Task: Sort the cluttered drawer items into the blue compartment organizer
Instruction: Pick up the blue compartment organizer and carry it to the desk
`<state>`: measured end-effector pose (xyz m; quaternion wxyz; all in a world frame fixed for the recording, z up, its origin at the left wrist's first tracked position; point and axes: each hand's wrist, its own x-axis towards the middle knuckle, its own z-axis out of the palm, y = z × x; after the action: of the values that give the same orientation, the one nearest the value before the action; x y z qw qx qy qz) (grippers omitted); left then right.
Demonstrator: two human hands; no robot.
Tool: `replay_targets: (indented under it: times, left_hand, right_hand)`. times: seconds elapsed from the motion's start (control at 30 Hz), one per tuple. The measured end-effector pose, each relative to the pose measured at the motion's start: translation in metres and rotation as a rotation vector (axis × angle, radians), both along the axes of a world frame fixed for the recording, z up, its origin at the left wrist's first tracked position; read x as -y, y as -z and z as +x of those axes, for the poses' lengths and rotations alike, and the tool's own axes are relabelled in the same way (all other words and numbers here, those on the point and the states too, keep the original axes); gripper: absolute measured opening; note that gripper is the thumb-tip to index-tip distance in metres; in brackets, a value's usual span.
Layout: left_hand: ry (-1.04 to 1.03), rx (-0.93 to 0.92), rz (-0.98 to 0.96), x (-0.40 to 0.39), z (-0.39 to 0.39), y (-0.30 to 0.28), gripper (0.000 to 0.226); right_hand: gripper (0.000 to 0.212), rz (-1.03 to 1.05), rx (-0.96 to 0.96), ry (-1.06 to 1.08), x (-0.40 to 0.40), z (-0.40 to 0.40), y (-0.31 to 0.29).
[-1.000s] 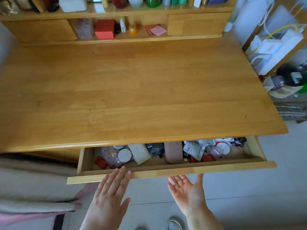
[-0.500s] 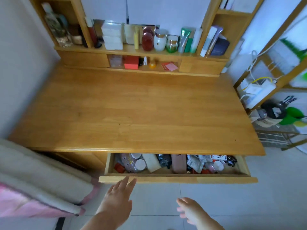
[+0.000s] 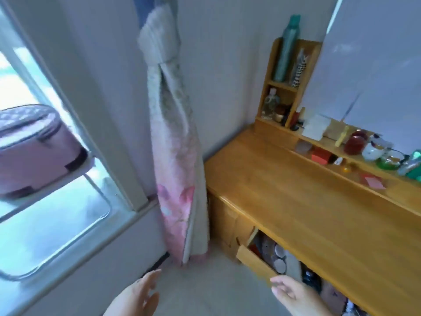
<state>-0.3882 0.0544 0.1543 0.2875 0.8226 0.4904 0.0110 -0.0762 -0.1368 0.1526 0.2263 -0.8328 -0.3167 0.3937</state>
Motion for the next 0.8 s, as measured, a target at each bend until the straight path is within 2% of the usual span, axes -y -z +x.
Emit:
replay_targets:
  times: [0.07,0.17,0.23,0.3,0.33,0.4,0.53,0.63,0.8]
  left_hand:
    - [-0.162,0.001,-0.032,0.024,-0.028,-0.015,0.054]
    - [-0.482,0.067,-0.080,0.068,-0.075,-0.029,0.048]
    - [-0.635,0.099,-0.132,0.102,-0.106,-0.034,0.047]
    - [-0.780,0.147,-0.121,0.132,-0.142,-0.035,0.045]
    - [-0.855,0.172,-0.111,0.148,-0.160,-0.038,0.044]
    - [-0.997,0.211,-0.095,0.178,-0.193,-0.041,0.039]
    - [-1.244,0.324,-0.089,0.231,-0.254,-0.041,0.037]
    - [-1.359,0.334,-0.083,0.261,-0.305,-0.030,0.038]
    - [-1.410,0.357,-0.091,0.281,-0.414,-0.025,0.035]
  right_hand:
    - [0.023,-0.002,-0.062,-0.159,-0.032,-0.020,-0.001]
    - [0.025,-0.108,-0.152,-0.494,-0.070,-0.062,0.000]
    - [0.030,-0.109,-0.163,-0.711,-0.089,-0.095,-0.005]
    - [0.031,-0.030,-0.163,-0.817,-0.107,-0.134,-0.017]
    - [0.024,0.025,-0.147,-0.847,-0.110,-0.155,-0.025]
    - [0.013,0.047,-0.064,-1.017,-0.119,-0.200,-0.034]
    - [0.012,0.029,-0.022,-1.337,-0.126,-0.305,-0.044]
    - [0.010,0.026,-0.032,-1.445,-0.128,-0.386,-0.046]
    - [0.012,0.087,-0.039,-1.449,-0.122,-0.520,-0.044]
